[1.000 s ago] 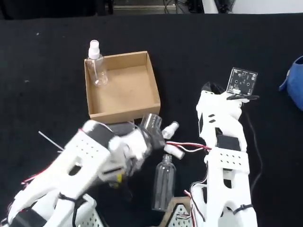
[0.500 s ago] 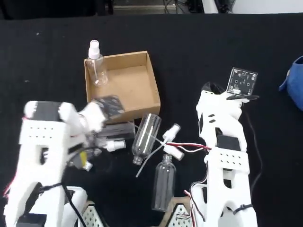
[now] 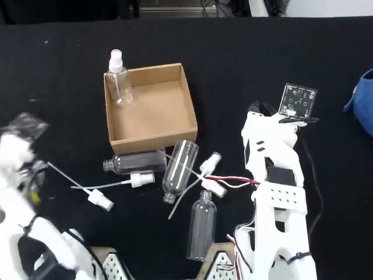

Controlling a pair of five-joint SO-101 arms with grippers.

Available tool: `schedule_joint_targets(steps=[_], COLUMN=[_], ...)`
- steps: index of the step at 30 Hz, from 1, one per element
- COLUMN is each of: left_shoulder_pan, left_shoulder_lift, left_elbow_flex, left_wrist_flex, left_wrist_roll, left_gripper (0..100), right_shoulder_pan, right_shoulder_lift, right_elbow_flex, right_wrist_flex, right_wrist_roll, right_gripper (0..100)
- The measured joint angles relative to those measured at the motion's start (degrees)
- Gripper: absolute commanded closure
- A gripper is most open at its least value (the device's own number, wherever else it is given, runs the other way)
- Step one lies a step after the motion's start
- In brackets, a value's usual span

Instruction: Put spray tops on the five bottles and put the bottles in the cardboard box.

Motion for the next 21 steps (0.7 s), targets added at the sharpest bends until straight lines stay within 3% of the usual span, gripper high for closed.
schedule_joint_targets(steps=[4,9,11,17,21], left_shoulder_pan=[-9.49,-14.95,-16.70,-21.19,-23.38], left_shoulder_lift=[0.00,0.00,0.00,0.00,0.00], left_elbow_flex=[8.97,18.02,20.57,21.63,21.63], left_wrist_flex=[-12.84,-24.70,-26.11,-26.29,-26.29], left_wrist_roll=[0.00,0.00,0.00,0.00,4.22], left_gripper=[97,97,95,74,73], right_shoulder_pan=[-2.11,-4.66,-5.45,-6.86,-7.03], right_shoulder_lift=[0.00,0.00,0.00,0.00,0.00], right_elbow_flex=[0.00,0.26,1.14,1.23,1.23], right_wrist_flex=[0.00,0.00,0.00,0.00,0.00], right_wrist_roll=[0.00,0.00,0.00,0.00,0.00], right_gripper=[97.7,97.7,97.7,97.7,97.7])
